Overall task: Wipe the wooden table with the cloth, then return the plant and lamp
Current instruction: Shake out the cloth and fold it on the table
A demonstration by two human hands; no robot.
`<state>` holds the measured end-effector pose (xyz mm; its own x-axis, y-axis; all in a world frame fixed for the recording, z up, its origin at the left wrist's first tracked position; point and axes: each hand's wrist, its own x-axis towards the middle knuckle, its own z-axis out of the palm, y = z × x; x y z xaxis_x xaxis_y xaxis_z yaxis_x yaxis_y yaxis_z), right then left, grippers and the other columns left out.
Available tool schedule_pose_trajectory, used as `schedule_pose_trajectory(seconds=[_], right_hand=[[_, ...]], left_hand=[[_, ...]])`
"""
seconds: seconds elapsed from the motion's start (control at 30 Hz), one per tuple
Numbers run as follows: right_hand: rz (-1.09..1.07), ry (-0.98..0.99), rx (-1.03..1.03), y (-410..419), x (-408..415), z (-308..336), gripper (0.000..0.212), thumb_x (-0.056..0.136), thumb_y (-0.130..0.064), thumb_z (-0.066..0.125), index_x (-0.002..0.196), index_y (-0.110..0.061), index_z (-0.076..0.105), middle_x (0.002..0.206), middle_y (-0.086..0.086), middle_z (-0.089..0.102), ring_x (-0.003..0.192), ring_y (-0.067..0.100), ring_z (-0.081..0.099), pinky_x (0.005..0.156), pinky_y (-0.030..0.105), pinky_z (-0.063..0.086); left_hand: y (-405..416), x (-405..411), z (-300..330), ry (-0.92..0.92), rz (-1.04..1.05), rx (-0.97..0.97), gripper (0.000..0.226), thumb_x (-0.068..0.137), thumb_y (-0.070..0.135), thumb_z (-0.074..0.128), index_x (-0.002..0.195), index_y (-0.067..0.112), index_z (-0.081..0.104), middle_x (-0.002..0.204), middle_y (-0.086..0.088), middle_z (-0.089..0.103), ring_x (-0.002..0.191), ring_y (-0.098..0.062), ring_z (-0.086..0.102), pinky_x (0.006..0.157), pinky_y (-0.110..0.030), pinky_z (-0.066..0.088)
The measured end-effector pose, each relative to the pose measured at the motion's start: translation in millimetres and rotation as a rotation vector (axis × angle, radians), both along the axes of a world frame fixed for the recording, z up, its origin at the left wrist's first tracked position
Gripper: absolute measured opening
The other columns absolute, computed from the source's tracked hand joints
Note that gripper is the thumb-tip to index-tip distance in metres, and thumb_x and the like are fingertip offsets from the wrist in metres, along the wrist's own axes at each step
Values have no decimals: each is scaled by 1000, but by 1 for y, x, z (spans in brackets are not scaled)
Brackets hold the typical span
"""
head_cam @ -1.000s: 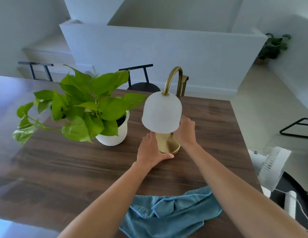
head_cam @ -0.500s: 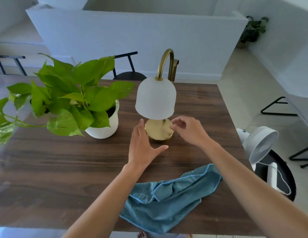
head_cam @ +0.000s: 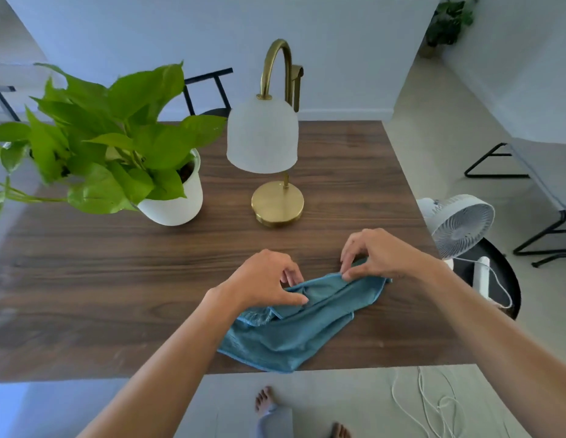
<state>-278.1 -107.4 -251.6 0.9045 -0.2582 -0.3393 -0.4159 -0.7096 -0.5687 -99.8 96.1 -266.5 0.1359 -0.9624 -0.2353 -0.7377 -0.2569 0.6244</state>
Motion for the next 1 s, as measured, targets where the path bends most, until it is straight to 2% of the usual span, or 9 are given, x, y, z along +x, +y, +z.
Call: schedule_pose_trajectory(seconds=[0.2,0.37,0.5,0.57,0.63,0.73,0.8,0.9,1.0], right_hand=[[-123,-190,-35,-6,-28,11,8,94,-27,67,87,-30,64,92,-14,71,90,-4,63,83,25,50],[-281,-409,35,-14,-62,38,13,100,-26,55,90,-33,57,84,-14,66,74,-2,59,72,20,45],[-146,-334,139,-24,-87,65,22,103,-35,52,91,-25,68,82,-15,65,72,-1,55,73,22,43],[-79,-273,167,-32,-99,78,43,98,-50,52,91,-12,70,79,-4,62,72,7,53,72,29,43],[-34,-229,231,-42,-111,86,55,91,-62,55,94,-9,70,82,2,64,74,14,57,72,36,46],[-6,-163,375,-62,-125,97,39,87,-43,72,114,-15,71,108,5,75,99,18,71,88,39,57],[-24,-161,212,-78,-124,102,31,87,-31,77,112,-13,71,108,4,75,102,22,71,93,40,55],[-201,-295,-127,-98,-110,112,11,87,-20,77,91,-15,69,87,-4,71,78,14,65,77,33,48],[-424,-538,-220,-101,-99,135,9,87,-19,74,89,-23,66,76,-14,60,69,-3,52,64,17,39]], left_hand=[[-13,-25,35,-31,176,-126,7,79,24,69,85,27,70,82,13,72,79,-4,65,80,-34,54],[-35,-50,81,-41,267,-344,18,88,15,67,99,26,76,87,20,71,86,10,63,81,-9,46],[-53,-69,115,-31,351,-475,11,91,20,67,97,26,74,92,19,72,94,9,64,83,-5,43],[-63,-77,124,-51,359,-475,7,91,21,68,93,27,71,90,20,71,91,10,63,80,-4,42],[-76,-83,131,-93,359,-477,6,91,20,67,92,25,71,88,19,70,89,8,63,79,-9,43],[-98,-81,142,-144,382,-491,7,92,15,64,94,21,68,92,10,70,90,-1,63,82,-19,47],[-113,-75,151,-178,418,-494,8,93,13,61,93,20,65,97,3,71,94,-13,63,84,-28,48],[-134,-63,170,-239,489,-496,8,93,14,59,91,21,62,96,-1,69,92,-18,60,79,-30,43],[-147,-52,195,-266,555,-576,8,93,16,62,91,24,62,92,-1,63,91,-19,58,79,-29,43]])
